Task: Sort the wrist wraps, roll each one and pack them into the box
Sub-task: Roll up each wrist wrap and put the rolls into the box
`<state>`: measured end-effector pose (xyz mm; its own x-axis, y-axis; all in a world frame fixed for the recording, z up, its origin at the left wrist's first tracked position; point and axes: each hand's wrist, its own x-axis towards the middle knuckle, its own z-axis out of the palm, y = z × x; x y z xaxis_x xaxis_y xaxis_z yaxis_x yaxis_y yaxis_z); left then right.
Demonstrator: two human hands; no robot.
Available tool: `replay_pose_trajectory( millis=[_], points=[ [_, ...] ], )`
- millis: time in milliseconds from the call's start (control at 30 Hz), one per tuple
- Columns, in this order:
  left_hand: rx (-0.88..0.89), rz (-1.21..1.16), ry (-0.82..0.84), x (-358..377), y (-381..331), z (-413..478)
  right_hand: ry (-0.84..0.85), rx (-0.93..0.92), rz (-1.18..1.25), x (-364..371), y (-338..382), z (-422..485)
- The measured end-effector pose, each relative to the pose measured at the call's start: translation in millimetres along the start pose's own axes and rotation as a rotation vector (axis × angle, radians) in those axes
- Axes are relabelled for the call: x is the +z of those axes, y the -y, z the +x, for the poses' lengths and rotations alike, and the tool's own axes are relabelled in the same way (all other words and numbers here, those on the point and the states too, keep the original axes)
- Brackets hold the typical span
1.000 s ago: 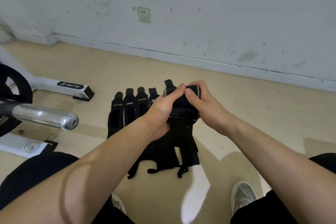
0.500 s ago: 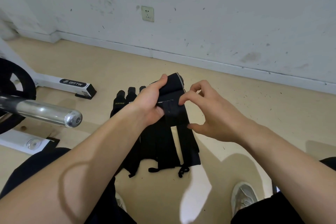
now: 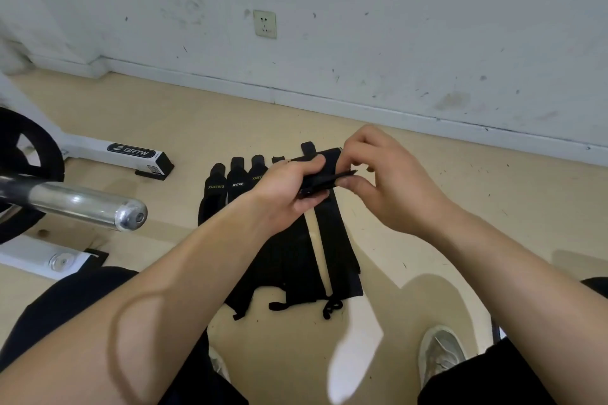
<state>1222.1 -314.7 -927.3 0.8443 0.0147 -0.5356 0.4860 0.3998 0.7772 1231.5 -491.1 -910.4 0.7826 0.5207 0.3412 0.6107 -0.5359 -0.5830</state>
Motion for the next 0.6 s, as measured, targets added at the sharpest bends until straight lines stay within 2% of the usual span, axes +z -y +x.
replay_pose_trajectory(
  millis=[200,400,600],
  points=[
    [0.019,-0.020,0.043,11.8,13.1,-2.5,-0.088,0.102,0.048,-1.0,-13.3,3.1],
    [0.107,-0.036,0.082,21.0,17.3,-7.3,-0.154,0.298,0.233,7.2,-15.8,7.7],
    [0.181,0.008,0.112,21.0,19.4,-5.9,-0.244,0.390,0.270,8.8,-14.7,10.9]
  ],
)
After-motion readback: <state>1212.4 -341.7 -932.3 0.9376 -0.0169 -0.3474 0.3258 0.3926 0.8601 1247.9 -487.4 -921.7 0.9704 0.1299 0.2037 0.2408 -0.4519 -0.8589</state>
